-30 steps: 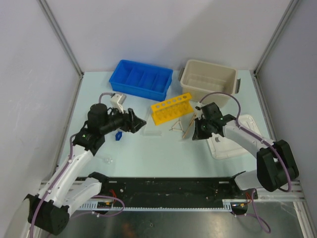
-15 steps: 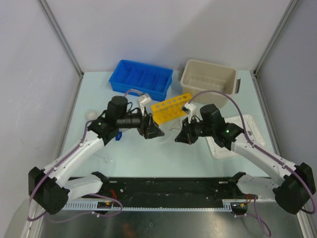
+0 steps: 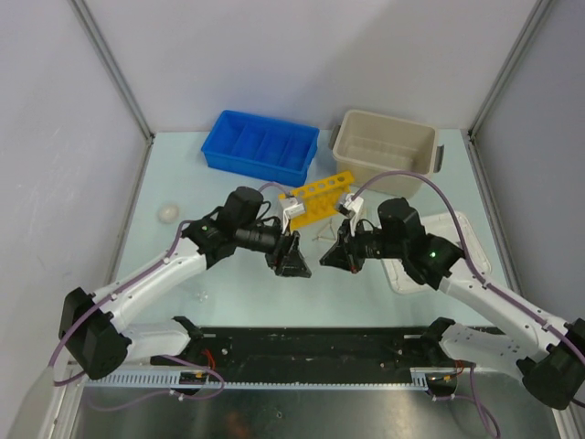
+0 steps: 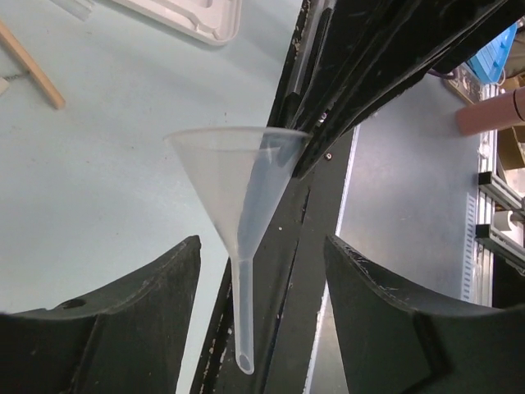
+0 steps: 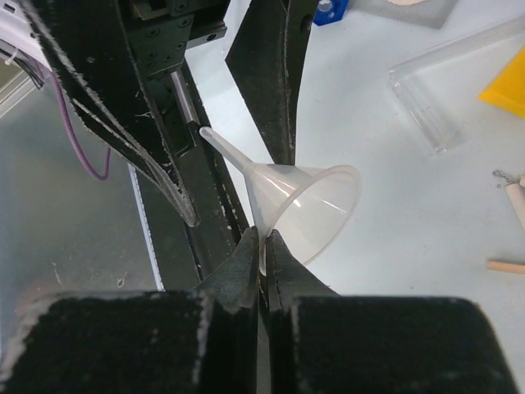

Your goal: Organize the chemistry lab equipment

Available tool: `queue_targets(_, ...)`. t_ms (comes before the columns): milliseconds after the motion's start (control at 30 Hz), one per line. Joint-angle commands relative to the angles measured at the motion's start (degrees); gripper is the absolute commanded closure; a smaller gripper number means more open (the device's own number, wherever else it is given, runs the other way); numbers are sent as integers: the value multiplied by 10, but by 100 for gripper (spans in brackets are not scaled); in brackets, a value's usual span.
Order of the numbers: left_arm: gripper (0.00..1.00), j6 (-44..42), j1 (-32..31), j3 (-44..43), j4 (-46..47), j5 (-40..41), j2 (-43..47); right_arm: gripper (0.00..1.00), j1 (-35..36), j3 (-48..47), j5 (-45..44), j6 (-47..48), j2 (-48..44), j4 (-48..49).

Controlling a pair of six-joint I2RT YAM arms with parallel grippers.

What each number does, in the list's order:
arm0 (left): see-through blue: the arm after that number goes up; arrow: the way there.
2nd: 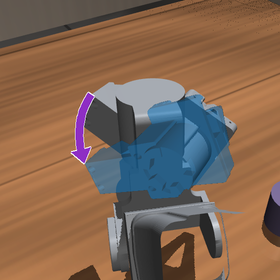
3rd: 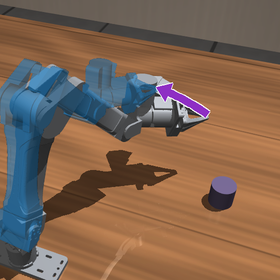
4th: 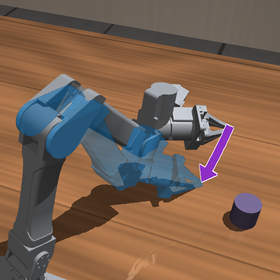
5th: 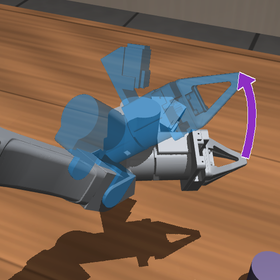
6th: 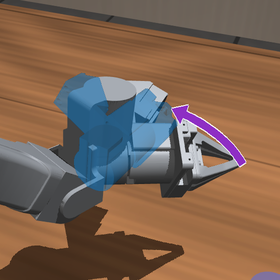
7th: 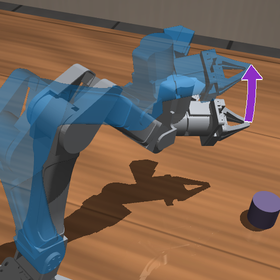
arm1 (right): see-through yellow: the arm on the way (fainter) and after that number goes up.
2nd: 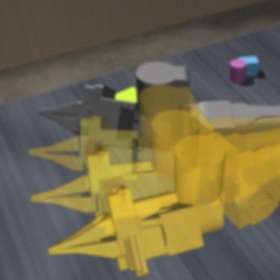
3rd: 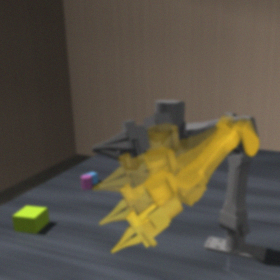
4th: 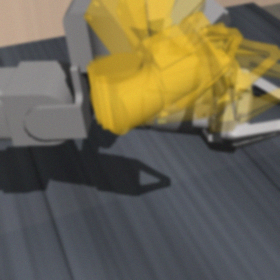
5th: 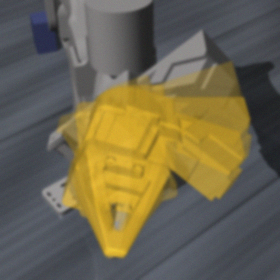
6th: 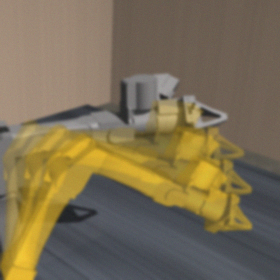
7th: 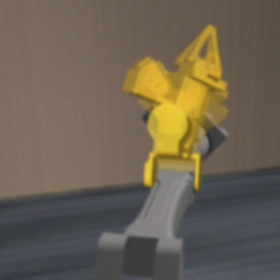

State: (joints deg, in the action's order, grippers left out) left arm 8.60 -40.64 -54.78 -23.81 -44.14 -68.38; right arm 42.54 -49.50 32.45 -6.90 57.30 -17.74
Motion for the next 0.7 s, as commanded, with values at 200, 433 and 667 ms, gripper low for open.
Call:
queue_targets(200, 40, -49, -2, -25, -38, -8, 7, 100, -4, -12, -18, 30, -29, -8)
queue_targets(433, 65, -49, -2, -33, -39, -3, -2, 100, -4, -12, -11, 26, -19, -9)
queue_targets(667, 96, -47, -2, -46, -39, 50, -2, 95, -12, -12, -66, -4, -27, -2)
